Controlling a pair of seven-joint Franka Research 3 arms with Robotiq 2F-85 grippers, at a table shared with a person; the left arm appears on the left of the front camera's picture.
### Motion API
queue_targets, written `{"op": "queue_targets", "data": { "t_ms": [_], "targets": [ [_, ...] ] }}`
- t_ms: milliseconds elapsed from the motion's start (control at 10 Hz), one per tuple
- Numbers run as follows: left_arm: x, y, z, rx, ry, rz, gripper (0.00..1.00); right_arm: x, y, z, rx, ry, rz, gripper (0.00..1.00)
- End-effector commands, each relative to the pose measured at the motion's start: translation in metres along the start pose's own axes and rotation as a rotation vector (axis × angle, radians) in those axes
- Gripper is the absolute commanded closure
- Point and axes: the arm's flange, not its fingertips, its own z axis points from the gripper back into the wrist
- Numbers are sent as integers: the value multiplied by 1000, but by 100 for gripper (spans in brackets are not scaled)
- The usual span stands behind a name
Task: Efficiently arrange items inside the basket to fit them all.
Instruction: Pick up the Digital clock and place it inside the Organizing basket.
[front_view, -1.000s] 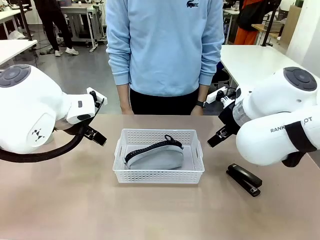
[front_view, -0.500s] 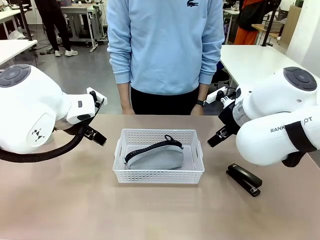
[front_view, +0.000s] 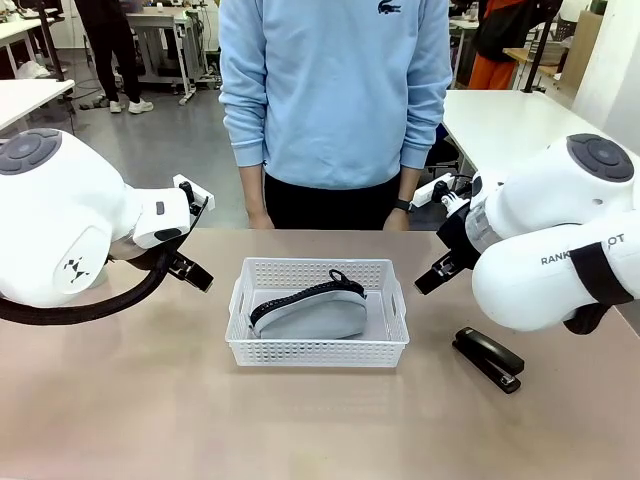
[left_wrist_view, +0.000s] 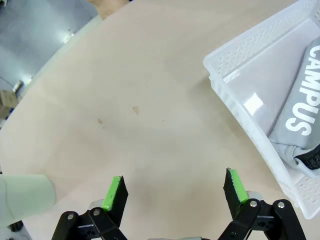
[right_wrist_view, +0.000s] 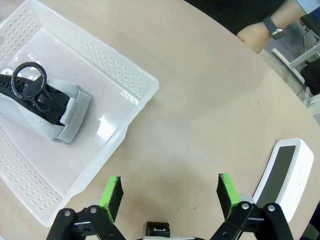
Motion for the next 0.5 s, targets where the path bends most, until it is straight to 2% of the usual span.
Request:
{"op": "queue_targets", "data": {
  "t_ms": [0, 300, 400],
  "targets": [
    [0, 0, 0, 0, 0, -1, 0, 0, 0, 0, 0, 0, -1, 0],
    [0, 0, 0, 0, 0, 0, 0, 0, 0, 0, 0, 0, 0, 0],
    [-3, 0, 5, -159, 102, -40, 0, -1, -2, 2, 49, 103, -31, 0]
  ]
}}
